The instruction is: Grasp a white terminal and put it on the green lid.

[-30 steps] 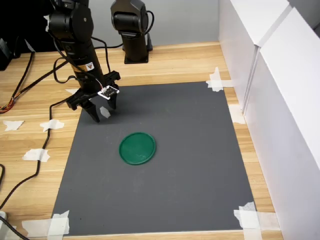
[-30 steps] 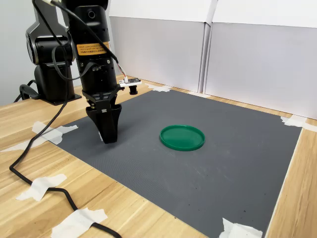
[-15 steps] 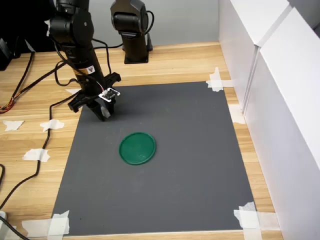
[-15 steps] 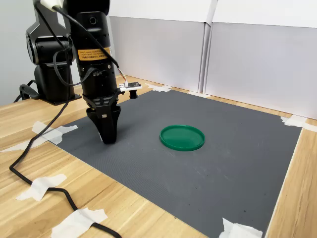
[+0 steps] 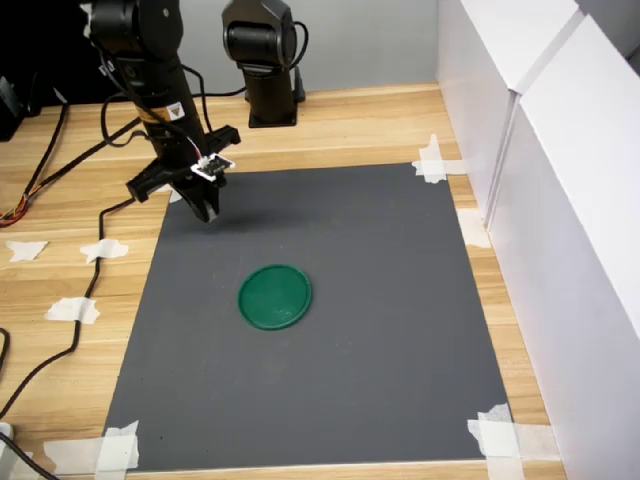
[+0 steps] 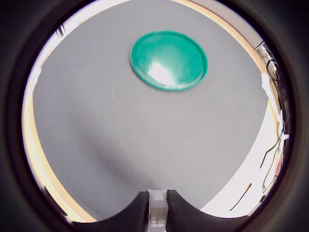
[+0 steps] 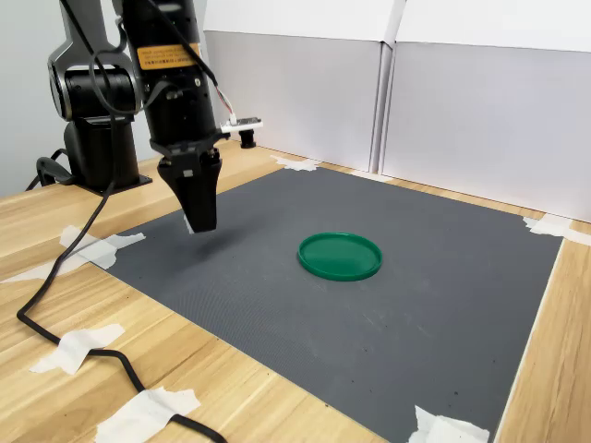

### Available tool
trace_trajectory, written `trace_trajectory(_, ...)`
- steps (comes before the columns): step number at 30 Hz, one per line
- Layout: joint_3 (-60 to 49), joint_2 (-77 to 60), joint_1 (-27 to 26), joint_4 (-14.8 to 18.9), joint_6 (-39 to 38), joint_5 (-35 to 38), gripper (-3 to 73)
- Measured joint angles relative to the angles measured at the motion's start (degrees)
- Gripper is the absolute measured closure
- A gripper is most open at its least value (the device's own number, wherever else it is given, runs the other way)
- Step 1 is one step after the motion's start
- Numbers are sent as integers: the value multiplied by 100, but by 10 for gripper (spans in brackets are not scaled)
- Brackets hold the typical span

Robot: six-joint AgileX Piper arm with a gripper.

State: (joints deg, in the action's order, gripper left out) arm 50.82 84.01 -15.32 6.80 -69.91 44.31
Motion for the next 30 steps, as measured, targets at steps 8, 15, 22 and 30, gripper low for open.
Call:
trace_trajectory(8, 1195, -63, 814, -54, 796, 958, 612)
trace_trajectory(15, 1814, 214, 1709, -167, 1762, 1043, 612)
trace_trajectory(22, 2102, 1159, 2015, -484, 2570, 835, 612)
trace_trajectory(30, 2114, 1809, 2015, -721, 2774, 416, 612)
